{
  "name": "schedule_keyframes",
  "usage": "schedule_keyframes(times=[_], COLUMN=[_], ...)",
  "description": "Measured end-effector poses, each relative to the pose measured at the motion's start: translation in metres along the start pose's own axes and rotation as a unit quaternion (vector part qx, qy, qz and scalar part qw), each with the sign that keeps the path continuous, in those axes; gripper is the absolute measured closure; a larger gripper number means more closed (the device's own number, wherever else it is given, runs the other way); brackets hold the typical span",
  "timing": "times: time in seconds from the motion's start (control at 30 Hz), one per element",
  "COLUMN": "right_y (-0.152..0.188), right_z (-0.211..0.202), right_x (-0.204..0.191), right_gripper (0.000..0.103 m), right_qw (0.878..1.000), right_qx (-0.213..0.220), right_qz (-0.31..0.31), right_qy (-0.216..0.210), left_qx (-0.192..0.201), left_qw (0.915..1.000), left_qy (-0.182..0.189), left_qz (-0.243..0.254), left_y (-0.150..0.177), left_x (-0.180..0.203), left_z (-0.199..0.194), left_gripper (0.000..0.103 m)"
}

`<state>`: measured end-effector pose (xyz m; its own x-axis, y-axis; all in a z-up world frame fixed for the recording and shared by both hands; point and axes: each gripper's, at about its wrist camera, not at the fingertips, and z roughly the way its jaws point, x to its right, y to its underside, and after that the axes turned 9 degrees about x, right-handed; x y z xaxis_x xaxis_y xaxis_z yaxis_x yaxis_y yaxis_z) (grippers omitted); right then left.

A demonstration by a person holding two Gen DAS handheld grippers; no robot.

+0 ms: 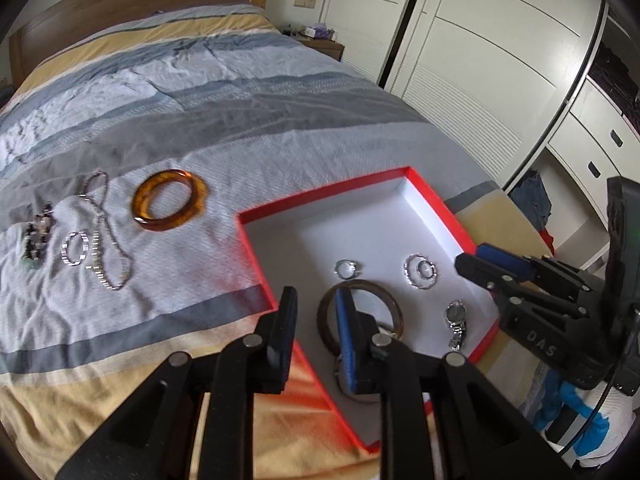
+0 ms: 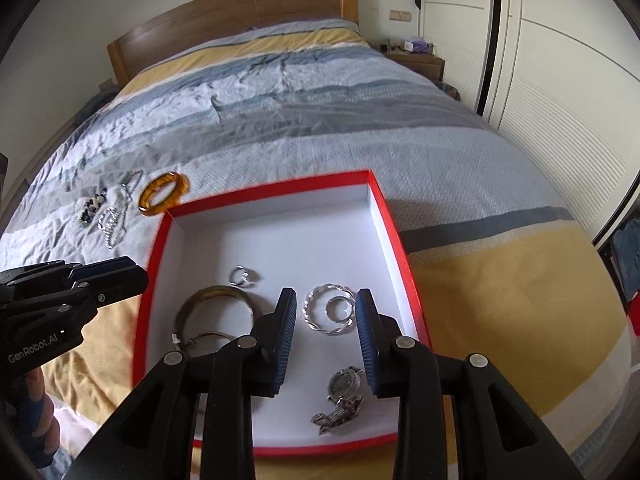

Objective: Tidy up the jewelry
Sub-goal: 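Lift both open tools out of the box back over the jewelry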

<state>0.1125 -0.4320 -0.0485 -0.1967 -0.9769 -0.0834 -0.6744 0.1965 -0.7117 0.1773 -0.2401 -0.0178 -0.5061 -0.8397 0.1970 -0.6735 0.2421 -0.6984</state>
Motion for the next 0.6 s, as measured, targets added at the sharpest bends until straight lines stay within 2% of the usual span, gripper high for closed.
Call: schedule_keyframes(times=[0.27,0.33,0.6], right_y=[-0.013,-0.015,-0.019], right_z=[-0.057,-0.072,-0.114], right_x=[-0.03,-0.039,-0.084], right_gripper=[0.068,0.067,0.065], right_qw=[0.999,0.999,0.996], right_qx=[0.033,0.041,0.061], right_qz=[-0.009,-0.012,-0.029], right_qy=[-0.016,-0.026,-0.061], left_qx=[0.028,0.041,0.075], left_qw=[0.9984,0.997,0.9869], left_qy=[-0.044,-0.061,-0.131], left_qz=[-0.02,-0.026,-0.058], left_y=[0.008,0.014,0.039], left_x=[-0.033,-0.046,-0.105], left_z=[-0.079,-0.105,-0.19], left_gripper=[0.081,0.066,0.065])
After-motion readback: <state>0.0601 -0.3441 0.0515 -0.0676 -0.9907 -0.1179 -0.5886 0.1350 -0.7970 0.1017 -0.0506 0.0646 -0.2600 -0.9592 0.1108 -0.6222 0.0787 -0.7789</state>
